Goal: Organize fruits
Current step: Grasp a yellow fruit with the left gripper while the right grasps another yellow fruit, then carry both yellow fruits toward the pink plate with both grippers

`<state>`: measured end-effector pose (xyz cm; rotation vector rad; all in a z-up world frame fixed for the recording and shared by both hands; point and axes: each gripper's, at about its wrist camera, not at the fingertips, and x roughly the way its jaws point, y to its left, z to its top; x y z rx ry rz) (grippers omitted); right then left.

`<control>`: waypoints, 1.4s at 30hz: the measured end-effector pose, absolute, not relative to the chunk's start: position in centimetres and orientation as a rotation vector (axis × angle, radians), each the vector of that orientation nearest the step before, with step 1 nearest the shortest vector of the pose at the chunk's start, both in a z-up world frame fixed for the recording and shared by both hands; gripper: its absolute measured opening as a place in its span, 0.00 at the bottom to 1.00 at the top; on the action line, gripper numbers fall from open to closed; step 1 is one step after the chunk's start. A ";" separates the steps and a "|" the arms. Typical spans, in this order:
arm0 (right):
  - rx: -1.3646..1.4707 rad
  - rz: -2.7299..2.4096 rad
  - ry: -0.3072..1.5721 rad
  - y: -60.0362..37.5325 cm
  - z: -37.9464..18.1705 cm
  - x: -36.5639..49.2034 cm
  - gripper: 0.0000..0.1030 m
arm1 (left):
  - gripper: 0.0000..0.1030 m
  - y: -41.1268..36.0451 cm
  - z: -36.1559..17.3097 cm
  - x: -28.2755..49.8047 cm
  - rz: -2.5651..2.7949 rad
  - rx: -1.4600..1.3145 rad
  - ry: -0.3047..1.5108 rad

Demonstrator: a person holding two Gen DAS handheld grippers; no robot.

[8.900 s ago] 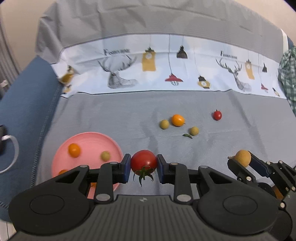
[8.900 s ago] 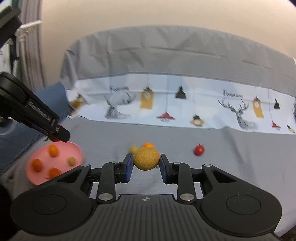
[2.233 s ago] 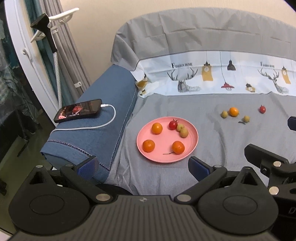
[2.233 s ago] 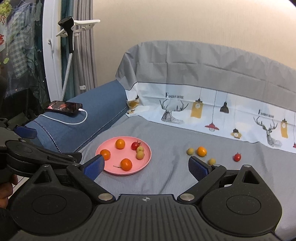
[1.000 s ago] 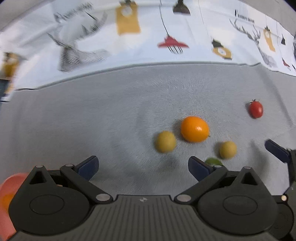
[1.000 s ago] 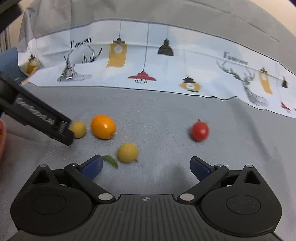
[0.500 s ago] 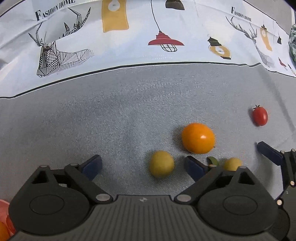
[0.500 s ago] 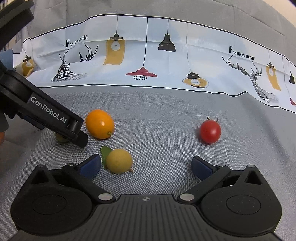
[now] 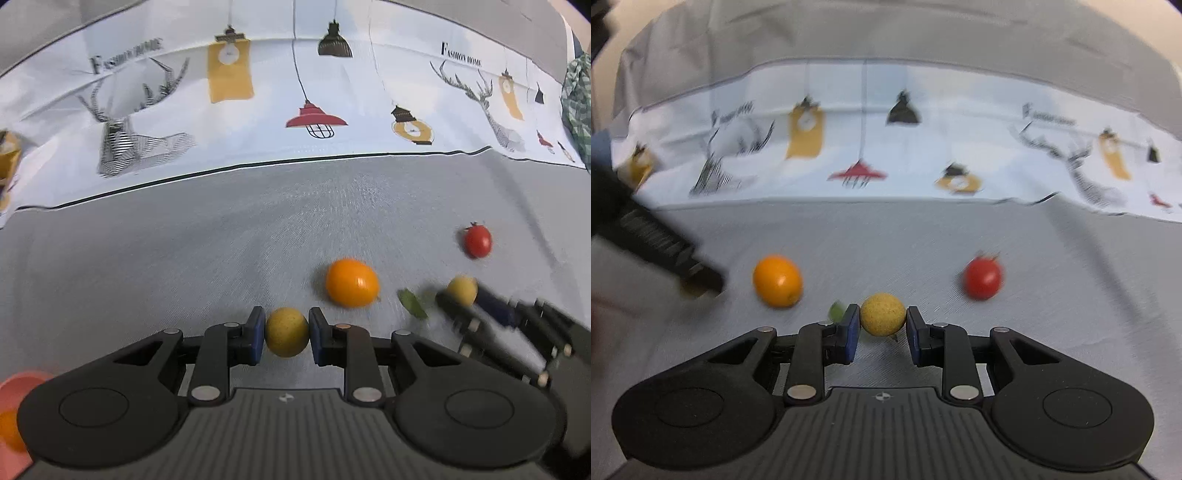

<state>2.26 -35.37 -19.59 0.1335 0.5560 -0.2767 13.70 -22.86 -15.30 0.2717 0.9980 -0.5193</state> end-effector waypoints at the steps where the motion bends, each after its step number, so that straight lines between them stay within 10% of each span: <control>1: 0.140 -0.282 0.546 -35.5 -19.0 2.0 0.27 | 0.27 -22.3 -14.7 13.1 -0.519 0.268 0.995; 42: 0.000 0.151 0.376 -16.4 0.2 -25.5 0.27 | 0.27 2.2 0.8 -17.7 -0.280 0.060 0.794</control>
